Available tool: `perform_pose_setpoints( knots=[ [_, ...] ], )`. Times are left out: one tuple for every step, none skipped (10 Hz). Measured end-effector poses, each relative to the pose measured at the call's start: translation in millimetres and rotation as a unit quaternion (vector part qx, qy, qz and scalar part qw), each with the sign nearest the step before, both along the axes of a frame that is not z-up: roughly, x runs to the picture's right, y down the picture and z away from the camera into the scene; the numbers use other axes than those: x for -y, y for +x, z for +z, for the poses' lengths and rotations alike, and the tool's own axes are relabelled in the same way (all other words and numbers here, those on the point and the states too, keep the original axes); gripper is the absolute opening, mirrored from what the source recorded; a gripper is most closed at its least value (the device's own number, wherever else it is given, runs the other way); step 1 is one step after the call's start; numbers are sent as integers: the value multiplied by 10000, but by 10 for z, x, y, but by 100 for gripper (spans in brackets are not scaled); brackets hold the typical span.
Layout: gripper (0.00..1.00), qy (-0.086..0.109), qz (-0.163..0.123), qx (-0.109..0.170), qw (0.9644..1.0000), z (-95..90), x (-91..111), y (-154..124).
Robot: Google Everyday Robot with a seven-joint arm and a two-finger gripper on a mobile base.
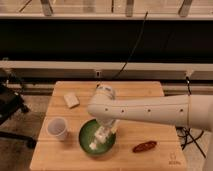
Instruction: Place the bottle in the ceramic bowl
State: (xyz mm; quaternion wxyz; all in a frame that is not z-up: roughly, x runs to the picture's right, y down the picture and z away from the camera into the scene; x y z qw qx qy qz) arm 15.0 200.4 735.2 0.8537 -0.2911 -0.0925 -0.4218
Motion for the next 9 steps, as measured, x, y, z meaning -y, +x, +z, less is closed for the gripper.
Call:
perform_pose_setpoints(
  knots=[
    [4,11,-42,32,10000,-7,0,-16],
    [4,30,-73,58,10000,-9,6,-25],
    [4,30,-93,73,9999,-9,4,-35],
    [4,34,-122,95,9999,-7,4,-48],
    [4,39,-148,113,9998,-13,7,-58],
    [4,44,-188,144,9997,-13,5,-73],
    [4,49,-251,182,9995,-15,-1,-84],
    [4,52,-285,203,9994,-16,-4,-88],
    [4,55,-300,212,9993,-15,-4,-98]
  ],
)
